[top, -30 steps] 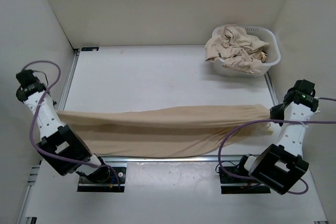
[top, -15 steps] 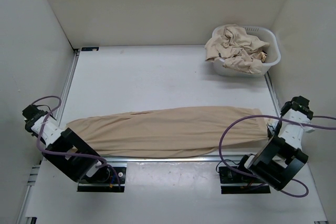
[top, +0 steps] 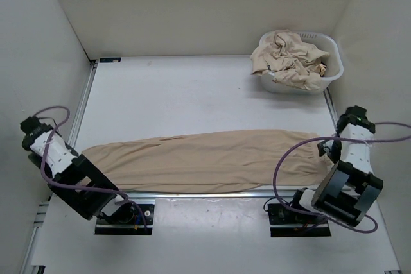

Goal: Fold and stack the trousers
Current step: Fold the trousers

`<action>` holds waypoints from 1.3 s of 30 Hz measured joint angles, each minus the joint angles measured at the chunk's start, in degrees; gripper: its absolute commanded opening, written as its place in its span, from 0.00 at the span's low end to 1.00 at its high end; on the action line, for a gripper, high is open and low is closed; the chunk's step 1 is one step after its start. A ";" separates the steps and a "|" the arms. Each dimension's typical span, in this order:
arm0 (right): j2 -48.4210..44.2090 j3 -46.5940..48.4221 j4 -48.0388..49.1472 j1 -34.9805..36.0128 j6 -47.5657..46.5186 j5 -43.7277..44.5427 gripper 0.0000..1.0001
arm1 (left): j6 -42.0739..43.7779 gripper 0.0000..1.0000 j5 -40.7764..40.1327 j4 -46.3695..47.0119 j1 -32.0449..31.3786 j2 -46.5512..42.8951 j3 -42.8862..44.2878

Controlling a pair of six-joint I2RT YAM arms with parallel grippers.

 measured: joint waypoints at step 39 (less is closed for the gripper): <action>19.02 16.83 6.47 22.32 4.26 2.21 0.89 | 1.27 0.61 -5.60 6.84 -36.98 27.93 9.35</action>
